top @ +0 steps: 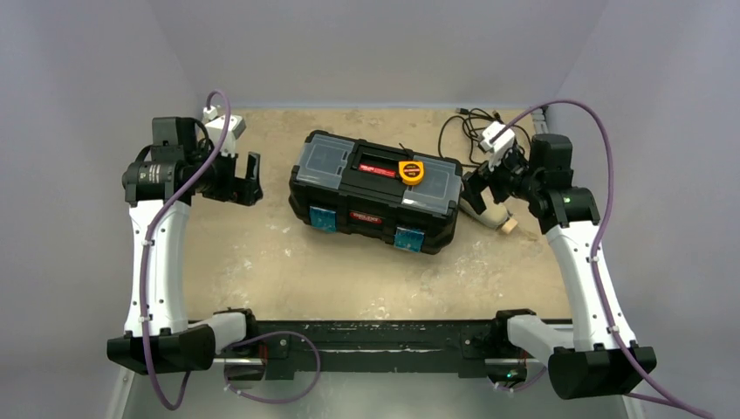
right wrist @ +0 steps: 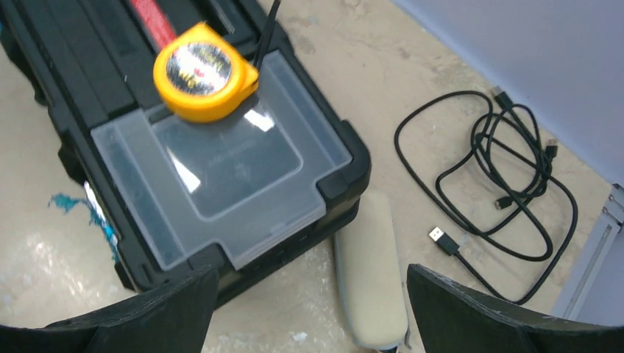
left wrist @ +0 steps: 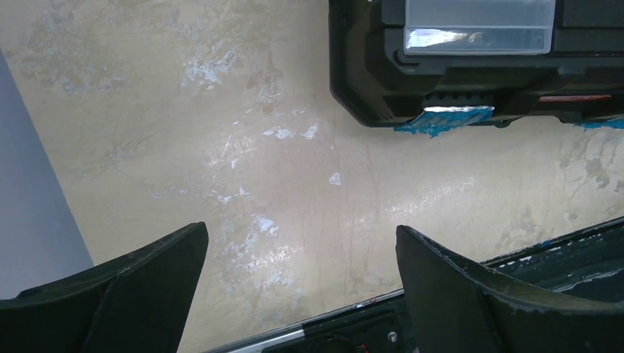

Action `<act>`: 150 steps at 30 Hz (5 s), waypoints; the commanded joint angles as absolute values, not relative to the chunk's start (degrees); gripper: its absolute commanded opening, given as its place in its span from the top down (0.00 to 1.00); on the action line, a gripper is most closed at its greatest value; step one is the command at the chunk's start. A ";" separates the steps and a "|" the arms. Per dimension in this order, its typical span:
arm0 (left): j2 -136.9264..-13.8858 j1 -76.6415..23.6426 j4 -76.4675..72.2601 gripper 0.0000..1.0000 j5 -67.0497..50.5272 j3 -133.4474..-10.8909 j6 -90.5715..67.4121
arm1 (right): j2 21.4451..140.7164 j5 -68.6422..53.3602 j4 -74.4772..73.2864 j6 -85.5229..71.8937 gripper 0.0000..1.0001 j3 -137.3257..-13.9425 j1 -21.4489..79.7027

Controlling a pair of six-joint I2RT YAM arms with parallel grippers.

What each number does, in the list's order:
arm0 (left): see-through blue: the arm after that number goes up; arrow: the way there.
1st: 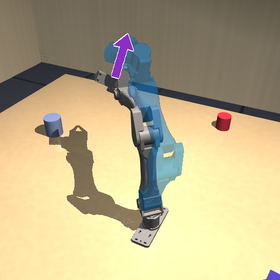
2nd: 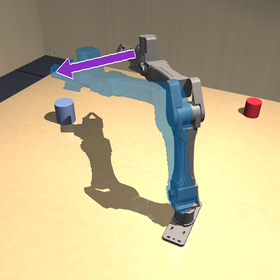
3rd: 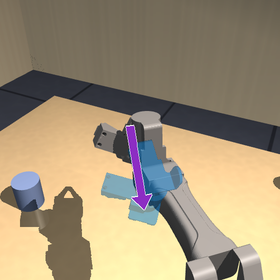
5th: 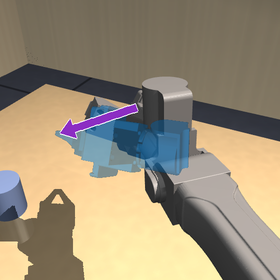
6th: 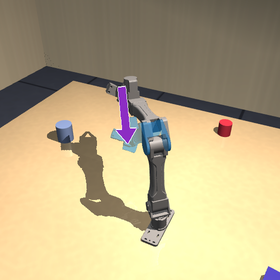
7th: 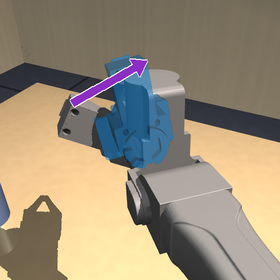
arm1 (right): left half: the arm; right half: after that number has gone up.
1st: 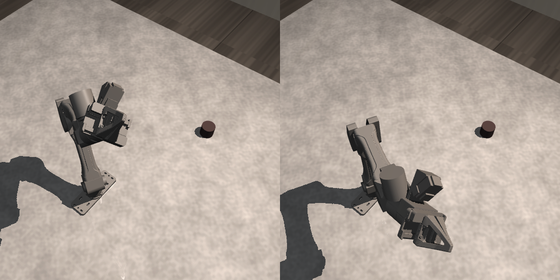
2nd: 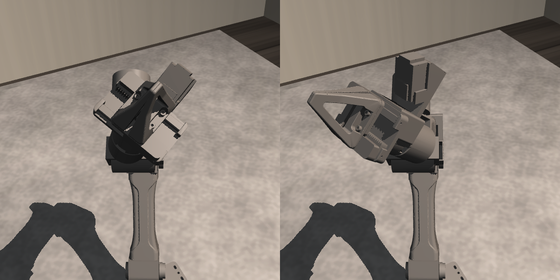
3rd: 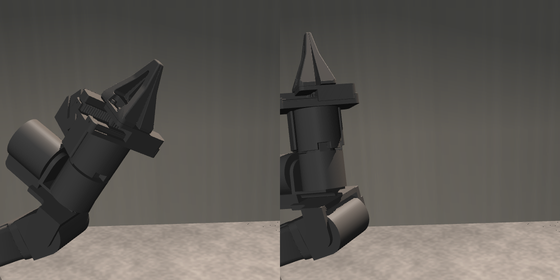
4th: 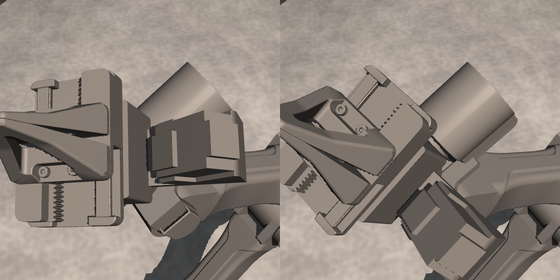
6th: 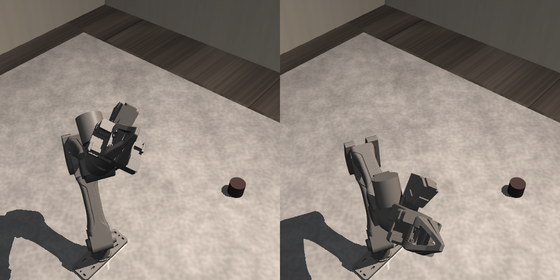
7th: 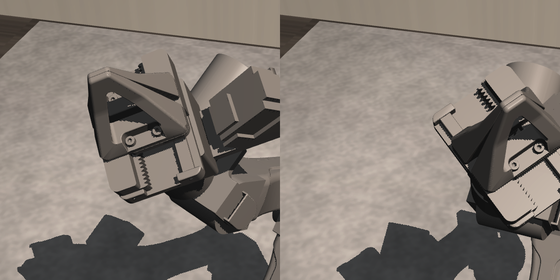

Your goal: Open the umbrella

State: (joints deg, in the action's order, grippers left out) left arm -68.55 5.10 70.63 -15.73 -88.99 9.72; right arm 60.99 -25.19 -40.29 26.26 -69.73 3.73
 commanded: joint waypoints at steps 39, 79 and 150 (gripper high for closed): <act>-57.62 5.80 53.38 0.00 -18.39 -78.61 -10.09 | 98.58 -20.01 -19.55 19.25 0.27 -82.94 27.01; -88.45 7.65 20.42 0.00 -6.18 -65.81 7.69 | 80.22 -21.60 -32.66 15.89 0.02 -72.38 13.94; -52.42 -2.45 30.49 0.00 -35.93 -51.42 31.38 | 116.50 -32.44 -59.84 33.29 0.45 -87.54 2.09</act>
State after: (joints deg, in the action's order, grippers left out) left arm -56.03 1.19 28.71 -33.41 -53.21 23.68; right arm 116.97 -18.15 -58.85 43.79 -86.32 0.40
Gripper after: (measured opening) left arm 0.999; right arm 0.623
